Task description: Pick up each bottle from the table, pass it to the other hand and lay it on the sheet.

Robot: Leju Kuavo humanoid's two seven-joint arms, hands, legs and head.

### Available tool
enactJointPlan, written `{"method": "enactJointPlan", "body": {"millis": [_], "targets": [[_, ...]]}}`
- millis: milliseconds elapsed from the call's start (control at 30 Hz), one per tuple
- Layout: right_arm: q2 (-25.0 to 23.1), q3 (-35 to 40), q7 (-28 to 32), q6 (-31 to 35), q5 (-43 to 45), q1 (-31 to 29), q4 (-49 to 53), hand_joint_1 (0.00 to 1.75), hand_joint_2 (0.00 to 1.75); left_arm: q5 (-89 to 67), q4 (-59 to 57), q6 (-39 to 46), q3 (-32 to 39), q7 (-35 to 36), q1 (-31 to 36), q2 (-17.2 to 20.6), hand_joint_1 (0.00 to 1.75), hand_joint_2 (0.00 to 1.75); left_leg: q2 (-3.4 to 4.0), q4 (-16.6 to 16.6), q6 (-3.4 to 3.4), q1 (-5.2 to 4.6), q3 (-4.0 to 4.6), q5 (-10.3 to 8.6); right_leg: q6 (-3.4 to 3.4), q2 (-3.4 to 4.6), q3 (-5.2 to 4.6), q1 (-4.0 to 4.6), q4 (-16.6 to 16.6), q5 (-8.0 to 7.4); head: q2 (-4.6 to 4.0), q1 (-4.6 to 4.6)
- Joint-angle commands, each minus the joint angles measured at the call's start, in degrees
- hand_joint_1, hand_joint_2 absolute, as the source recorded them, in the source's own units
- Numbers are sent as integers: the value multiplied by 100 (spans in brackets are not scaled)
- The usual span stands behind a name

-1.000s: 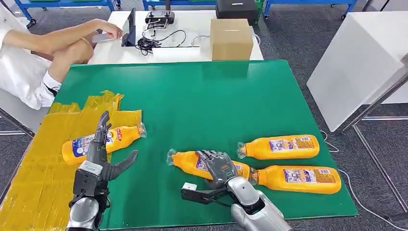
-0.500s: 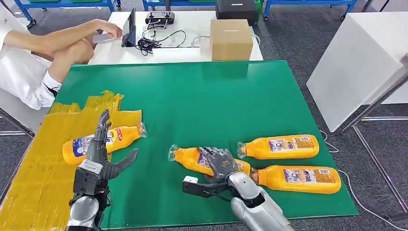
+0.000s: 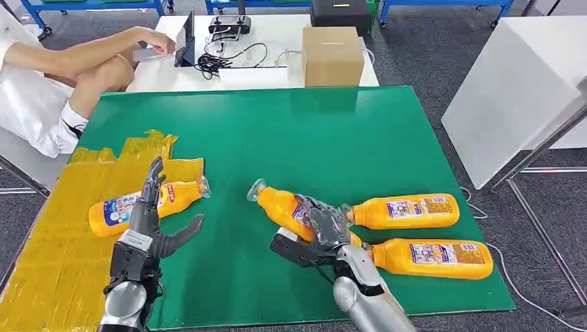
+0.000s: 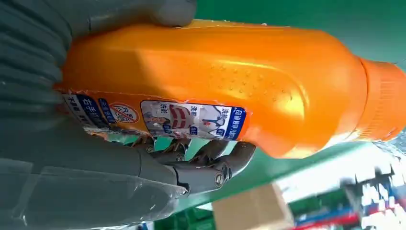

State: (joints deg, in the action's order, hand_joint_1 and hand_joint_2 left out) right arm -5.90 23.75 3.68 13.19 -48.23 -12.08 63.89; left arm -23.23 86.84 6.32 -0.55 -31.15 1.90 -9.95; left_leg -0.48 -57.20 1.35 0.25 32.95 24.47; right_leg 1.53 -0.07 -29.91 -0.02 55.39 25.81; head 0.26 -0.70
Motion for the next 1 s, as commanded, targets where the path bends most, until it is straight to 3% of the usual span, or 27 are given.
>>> {"method": "enactJointPlan", "body": {"millis": [33, 133, 200, 333, 433, 1000], "targets": [[-488, -1142, 1242, 628, 1324, 488, 1215, 175, 175, 222, -192, -165, -379, -13, 158, 39, 0, 175, -8, -1, -4, 1, 1, 7, 1, -11, 5, 1, -1, 10, 0, -2], [-592, -1252, 1795, 613, 1902, 586, 1414, 175, 175, 696, -143, -637, -618, 92, 182, 92, 0, 175, -5, -1, -4, 2, 1, 9, 2, -11, 4, 2, -2, 11, 0, -2], [-603, -1250, 1838, 601, 1950, 596, 1410, 175, 175, 761, -126, -712, -678, 132, 198, 115, 0, 175, -9, 0, -3, 2, 8, 5, 2, -13, -2, 1, -2, 8, 0, -2], [-644, -1191, 1868, 498, 1979, 535, 1157, 175, 175, 1833, -301, -1637, -747, 885, 208, 165, 0, 175, 0, 3, -3, 1, 10, 1, 1, -3, -7, 1, -3, 2, 0, -2], [-676, -1106, 1916, 431, 1955, 473, 984, 175, 175, 2396, -336, -2086, -883, 937, 190, 246, 0, 175, 2, 5, -3, 1, 8, 1, 0, -2, -6, 1, -5, 1, 0, -4], [-863, -310, 2034, 593, 1416, 251, 385, 175, 175, 2669, -457, -2158, -1362, 1170, 438, 318, 0, 175, 10, 7, -5, 2, 6, 2, 0, 8, -5, 2, -6, 0, 0, -2]]}}
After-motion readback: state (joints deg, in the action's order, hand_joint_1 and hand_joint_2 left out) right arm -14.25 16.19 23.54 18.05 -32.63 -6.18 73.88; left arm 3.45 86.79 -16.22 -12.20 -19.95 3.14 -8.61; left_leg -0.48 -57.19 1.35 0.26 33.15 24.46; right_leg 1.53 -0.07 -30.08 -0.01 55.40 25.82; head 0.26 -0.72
